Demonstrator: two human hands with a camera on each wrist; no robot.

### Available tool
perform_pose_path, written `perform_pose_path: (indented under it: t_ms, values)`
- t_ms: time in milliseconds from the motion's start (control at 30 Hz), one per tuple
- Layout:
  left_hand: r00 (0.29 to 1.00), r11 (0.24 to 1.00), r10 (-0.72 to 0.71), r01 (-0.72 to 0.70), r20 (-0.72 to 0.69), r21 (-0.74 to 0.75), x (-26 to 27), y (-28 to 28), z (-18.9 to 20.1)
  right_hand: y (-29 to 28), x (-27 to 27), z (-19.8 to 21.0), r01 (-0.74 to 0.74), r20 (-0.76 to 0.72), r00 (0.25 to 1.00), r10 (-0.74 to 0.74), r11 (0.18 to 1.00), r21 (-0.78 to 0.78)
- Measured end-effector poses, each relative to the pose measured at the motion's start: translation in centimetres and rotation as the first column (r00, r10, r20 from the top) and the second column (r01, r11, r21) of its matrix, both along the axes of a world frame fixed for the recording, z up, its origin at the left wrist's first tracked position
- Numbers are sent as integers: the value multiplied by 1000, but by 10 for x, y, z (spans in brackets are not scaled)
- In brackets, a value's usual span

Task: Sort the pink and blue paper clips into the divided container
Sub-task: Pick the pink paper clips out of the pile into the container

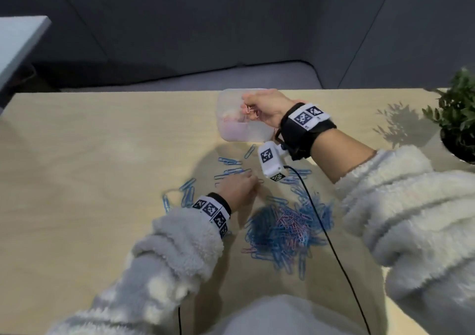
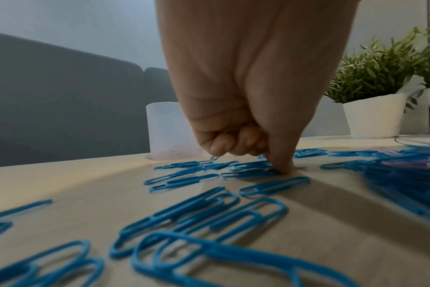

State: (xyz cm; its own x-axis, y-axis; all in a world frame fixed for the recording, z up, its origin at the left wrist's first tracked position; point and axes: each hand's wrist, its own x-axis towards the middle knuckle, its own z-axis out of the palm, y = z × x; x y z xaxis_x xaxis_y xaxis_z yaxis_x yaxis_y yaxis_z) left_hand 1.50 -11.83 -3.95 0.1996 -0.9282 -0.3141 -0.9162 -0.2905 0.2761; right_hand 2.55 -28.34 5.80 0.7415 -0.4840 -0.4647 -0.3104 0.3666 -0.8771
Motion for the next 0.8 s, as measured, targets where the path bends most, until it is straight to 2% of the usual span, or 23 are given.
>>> perform_pose_path:
  t_ms: [100,233,333,433,500,567,633,700,800]
  values:
    - [992,996,88,-85,-91,31,-1,0,1,2,22,-9,45,-2,999,-45,994,102]
    - [979,989,149,-151,-138,-6,6,2,8,8,33,-15,65,-28,998,-61,986,152]
    - [977,957,208,-213,-46,-198,28,-6,22,6,30,-15,46,-7,999,-45,977,207]
    - [940,856,337,-328,-50,-400,52,-22,45,-2,17,-5,36,123,990,-71,963,268]
    - [924,790,383,-329,-3,-518,70,-36,55,-9,-2,2,84,185,973,-139,958,276]
    - [898,780,439,-396,-28,-484,85,-51,63,-14,-28,7,125,223,957,-185,958,258]
    - [887,811,461,-438,-35,-387,94,-66,69,-15,-59,9,183,220,949,-225,963,196]
    - [902,850,431,-404,6,-337,95,-76,71,-14,-89,1,226,167,955,-244,967,117]
    - [923,892,384,-359,41,-274,89,-80,67,-14,-134,-24,192,51,980,-191,981,-21]
